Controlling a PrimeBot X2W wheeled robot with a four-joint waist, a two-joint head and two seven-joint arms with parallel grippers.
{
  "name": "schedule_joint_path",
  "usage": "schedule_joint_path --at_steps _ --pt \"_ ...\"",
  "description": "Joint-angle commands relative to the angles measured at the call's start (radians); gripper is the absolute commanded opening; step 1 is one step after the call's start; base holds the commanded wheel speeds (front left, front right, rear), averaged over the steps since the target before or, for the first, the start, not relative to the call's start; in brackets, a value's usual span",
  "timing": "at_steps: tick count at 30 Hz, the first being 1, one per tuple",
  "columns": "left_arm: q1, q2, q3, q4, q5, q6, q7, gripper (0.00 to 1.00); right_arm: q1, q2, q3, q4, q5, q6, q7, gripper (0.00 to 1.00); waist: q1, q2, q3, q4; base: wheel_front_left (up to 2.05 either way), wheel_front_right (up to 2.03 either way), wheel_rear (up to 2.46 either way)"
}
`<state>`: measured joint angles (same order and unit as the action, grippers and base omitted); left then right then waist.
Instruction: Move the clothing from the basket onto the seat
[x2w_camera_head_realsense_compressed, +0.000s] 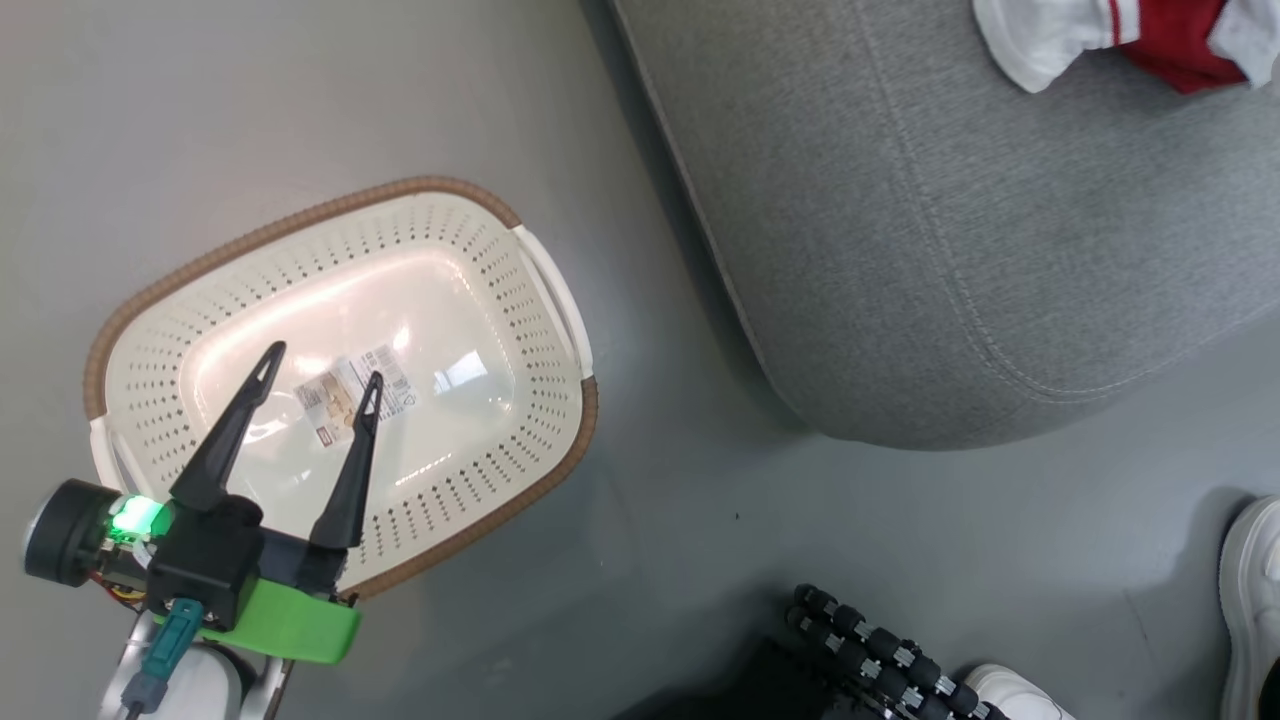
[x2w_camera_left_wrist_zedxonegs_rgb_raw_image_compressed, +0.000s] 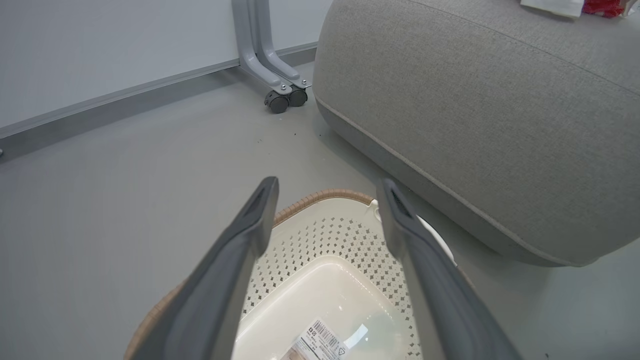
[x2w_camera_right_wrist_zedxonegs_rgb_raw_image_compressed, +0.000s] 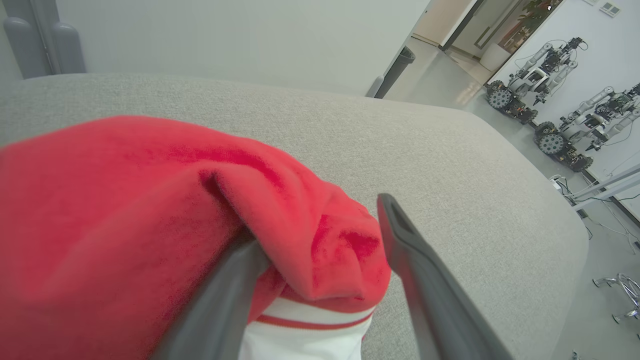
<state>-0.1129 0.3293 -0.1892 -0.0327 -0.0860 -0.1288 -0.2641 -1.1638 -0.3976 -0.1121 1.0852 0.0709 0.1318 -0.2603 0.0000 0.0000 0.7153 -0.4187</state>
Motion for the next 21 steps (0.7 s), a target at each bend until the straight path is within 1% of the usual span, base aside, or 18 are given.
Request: schedule_joint_path --at_steps 1,4,7,10,13,15,17,19,21 --pt "0.007 -0.008 -0.004 0.005 -0.005 -0.003 0.000 1.00 0.017 -0.019 0.019 -0.005 0.015 -0.002 -0.004 1.00 0.0000 0.0000 -0.056 -0.024 0.00 0.00 0.00" --pt "0.003 -0.029 -0.008 0.016 -0.010 -0.003 0.000 1.00 0.037 -0.022 0.069 -0.024 0.046 -0.002 -0.005 1.00 0.0000 0.0000 -0.104 -0.038 0.00 0.00 0.00" --pt "-0.002 -0.050 -0.014 0.021 -0.011 -0.003 0.000 1.00 0.051 -0.050 0.117 -0.056 0.079 -0.002 -0.006 1.00 0.0000 0.0000 -0.145 -0.051 0.00 0.00 0.00" --pt "0.002 -0.070 -0.014 0.030 -0.014 -0.003 0.000 1.00 0.072 -0.064 0.180 -0.106 0.111 -0.002 -0.005 1.00 0.0000 0.0000 -0.190 -0.063 0.00 0.00 0.00" --pt "0.010 -0.090 -0.013 0.038 -0.015 -0.003 0.000 1.00 0.095 -0.095 0.226 -0.171 0.151 -0.002 -0.005 1.00 0.0000 0.0000 -0.229 -0.070 0.00 0.00 0.00" --pt "0.016 -0.105 -0.015 0.042 -0.014 -0.003 0.000 1.00 0.118 -0.114 0.245 -0.227 0.178 -0.002 -0.005 1.00 0.0000 0.0000 -0.257 -0.070 0.00 0.00 0.00" --pt "0.018 -0.118 -0.017 0.044 -0.016 -0.003 0.000 1.00 0.143 -0.120 0.238 -0.299 0.232 -0.002 -0.005 1.00 0.0000 0.0000 -0.284 -0.065 0.00 0.00 0.00" --pt "0.019 -0.129 -0.013 0.045 -0.016 -0.003 0.000 1.00 0.178 -0.142 0.244 -0.389 0.239 -0.002 -0.005 1.00 0.0000 0.0000 -0.308 -0.060 0.00 0.00 0.00" --pt "0.020 -0.144 -0.003 0.045 -0.017 -0.003 0.000 1.00 0.223 -0.141 0.232 -0.490 0.262 -0.002 -0.005 1.00 0.0000 0.0000 -0.331 -0.052 0.00 0.00 0.00"
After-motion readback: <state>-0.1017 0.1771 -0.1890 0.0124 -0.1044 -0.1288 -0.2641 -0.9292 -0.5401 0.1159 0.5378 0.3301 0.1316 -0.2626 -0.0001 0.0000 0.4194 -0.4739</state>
